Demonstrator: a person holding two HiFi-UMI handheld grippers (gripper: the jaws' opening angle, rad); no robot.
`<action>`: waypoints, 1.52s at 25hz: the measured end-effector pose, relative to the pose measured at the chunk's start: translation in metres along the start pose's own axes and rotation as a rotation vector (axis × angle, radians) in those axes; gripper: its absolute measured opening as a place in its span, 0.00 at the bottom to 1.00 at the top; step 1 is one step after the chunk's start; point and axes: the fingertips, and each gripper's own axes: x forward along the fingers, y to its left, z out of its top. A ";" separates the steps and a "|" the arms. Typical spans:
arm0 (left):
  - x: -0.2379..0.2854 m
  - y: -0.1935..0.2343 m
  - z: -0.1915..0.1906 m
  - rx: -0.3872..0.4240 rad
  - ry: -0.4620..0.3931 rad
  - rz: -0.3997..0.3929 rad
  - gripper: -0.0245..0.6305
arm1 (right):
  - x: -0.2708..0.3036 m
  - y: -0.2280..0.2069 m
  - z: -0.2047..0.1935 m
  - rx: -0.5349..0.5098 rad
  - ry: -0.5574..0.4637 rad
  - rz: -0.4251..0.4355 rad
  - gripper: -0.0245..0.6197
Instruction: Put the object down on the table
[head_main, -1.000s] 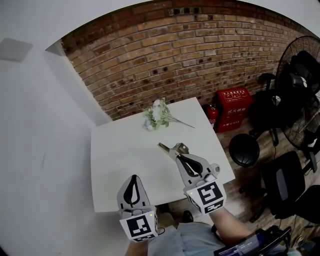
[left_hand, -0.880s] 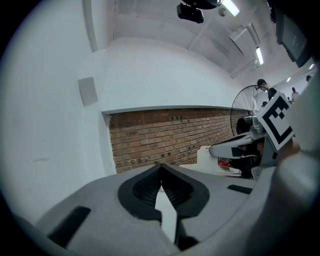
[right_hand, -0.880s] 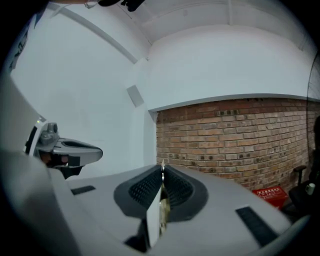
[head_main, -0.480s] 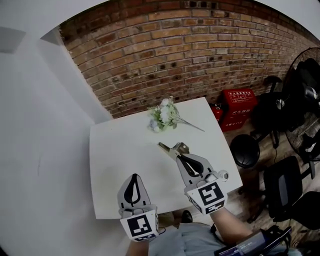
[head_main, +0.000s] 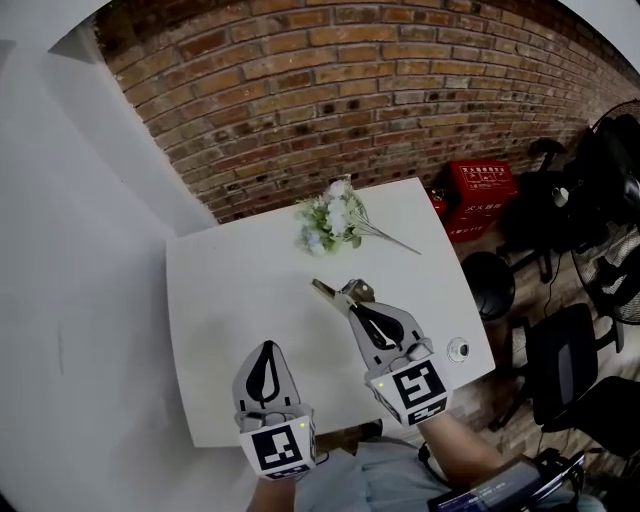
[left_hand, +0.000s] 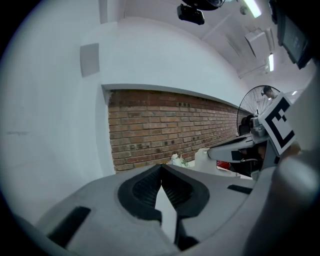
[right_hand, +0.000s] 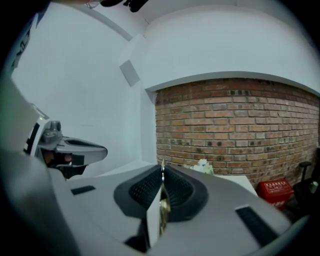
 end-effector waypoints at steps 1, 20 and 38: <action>0.004 0.002 -0.004 -0.003 0.004 -0.004 0.05 | 0.005 0.000 -0.003 0.000 0.007 0.000 0.08; 0.071 0.024 -0.077 -0.015 0.153 -0.067 0.05 | 0.077 -0.006 -0.073 0.066 0.146 -0.013 0.08; 0.098 0.034 -0.106 -0.054 0.237 -0.071 0.05 | 0.102 -0.012 -0.113 0.098 0.222 -0.011 0.08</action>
